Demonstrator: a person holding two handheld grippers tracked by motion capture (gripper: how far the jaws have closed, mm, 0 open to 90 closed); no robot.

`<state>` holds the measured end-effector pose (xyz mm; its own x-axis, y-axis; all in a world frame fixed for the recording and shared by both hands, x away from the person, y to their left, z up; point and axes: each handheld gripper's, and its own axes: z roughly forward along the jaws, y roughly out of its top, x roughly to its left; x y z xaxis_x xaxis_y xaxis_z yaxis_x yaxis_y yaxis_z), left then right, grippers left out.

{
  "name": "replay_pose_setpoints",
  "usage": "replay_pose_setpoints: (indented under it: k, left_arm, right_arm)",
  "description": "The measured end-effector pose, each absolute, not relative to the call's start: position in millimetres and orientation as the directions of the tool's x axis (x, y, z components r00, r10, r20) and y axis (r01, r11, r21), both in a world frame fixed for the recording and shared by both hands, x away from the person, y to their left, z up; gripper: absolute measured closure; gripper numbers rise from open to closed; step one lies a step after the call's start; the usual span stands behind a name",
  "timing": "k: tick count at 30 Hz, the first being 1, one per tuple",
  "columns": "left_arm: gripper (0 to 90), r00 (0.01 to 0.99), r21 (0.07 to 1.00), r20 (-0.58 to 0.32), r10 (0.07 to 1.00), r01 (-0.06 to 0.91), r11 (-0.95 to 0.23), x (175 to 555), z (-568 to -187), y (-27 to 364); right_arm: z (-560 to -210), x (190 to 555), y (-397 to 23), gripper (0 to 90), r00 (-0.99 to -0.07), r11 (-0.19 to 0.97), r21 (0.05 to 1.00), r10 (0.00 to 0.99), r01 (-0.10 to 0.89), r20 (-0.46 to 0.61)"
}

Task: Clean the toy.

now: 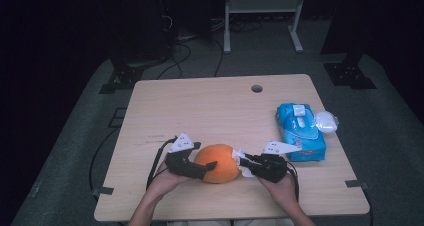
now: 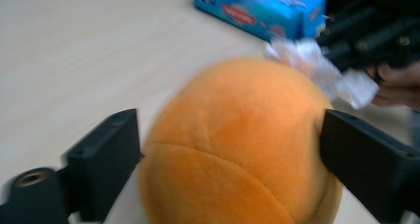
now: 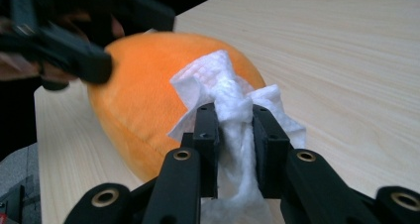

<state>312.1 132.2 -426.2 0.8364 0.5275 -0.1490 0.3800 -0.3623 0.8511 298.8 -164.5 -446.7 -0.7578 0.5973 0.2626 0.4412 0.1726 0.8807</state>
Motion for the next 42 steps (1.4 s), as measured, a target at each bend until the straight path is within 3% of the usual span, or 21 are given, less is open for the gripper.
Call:
replay_pose_setpoints:
  k: [3, 5, 9, 14, 18, 21, 26, 28, 31, 35, 38, 42]
  left_arm:
    - [34.8, 0.854, 0.859, -0.128, 0.505, 0.350, -0.373, 307, -429, 126]
    - [37.0, 0.870, 0.864, -0.096, 0.483, 0.314, -0.394, 302, -429, 116]
    - [32.8, 0.890, 0.864, -0.038, 0.455, 0.258, -0.433, 294, -426, 107]
    - [12.8, 0.855, 0.864, -0.095, 0.510, 0.326, -0.385, 303, -425, 115]
    - [25.3, 0.876, 0.866, -0.053, 0.479, 0.280, -0.415, 299, -428, 109]
    - [26.5, 0.889, 0.861, 0.003, 0.457, 0.230, -0.453, 294, -425, 100]
    - [11.0, 0.855, 0.854, -0.068, 0.515, 0.317, -0.413, 300, -418, 110]
    - [10.7, 0.848, 0.838, -0.130, 0.514, 0.371, -0.400, 303, -421, 114]
    - [19.6, 0.856, 0.836, -0.136, 0.499, 0.370, -0.406, 304, -422, 115]
    - [29.6, 0.900, 0.855, -0.021, 0.436, 0.242, -0.459, 294, -419, 103]
    - [23.8, 0.904, 0.854, 0.027, 0.427, 0.200, -0.479, 289, -413, 95]
    - [10.2, 0.880, 0.863, -0.031, 0.474, 0.263, -0.431, 295, -410, 106]
  right_arm:
    - [-440, 297, -162, 74.8, -0.773, 0.147, 0.896, 0.575, 0.419, 0.267]
    - [-432, 294, -157, 74.8, -0.792, 0.139, 0.909, 0.554, 0.393, 0.258]
    - [-430, 290, -150, 74.9, -0.805, 0.193, 0.909, 0.556, 0.369, 0.209]
    - [-438, 295, -162, 74.9, -0.772, 0.197, 0.892, 0.596, 0.408, 0.222]
    - [-429, 288, -155, 74.9, -0.792, 0.211, 0.906, 0.582, 0.366, 0.184]
    - [-419, 281, -145, 74.9, -0.824, 0.235, 0.919, 0.547, 0.318, 0.145]
    - [-428, 285, -147, 75.3, -0.810, 0.255, 0.899, 0.564, 0.356, 0.160]
    - [-428, 286, -148, 75.3, -0.806, 0.270, 0.894, 0.573, 0.357, 0.149]
    - [-427, 286, -149, 75.3, -0.801, 0.275, 0.890, 0.581, 0.363, 0.146]
    - [-412, 281, -148, 75.1, -0.820, 0.240, 0.919, 0.556, 0.313, 0.134]
    - [-408, 281, -145, 75.2, -0.821, 0.271, 0.916, 0.563, 0.297, 0.099]
    - [-423, 287, -151, 75.3, -0.799, 0.270, 0.892, 0.584, 0.361, 0.146]
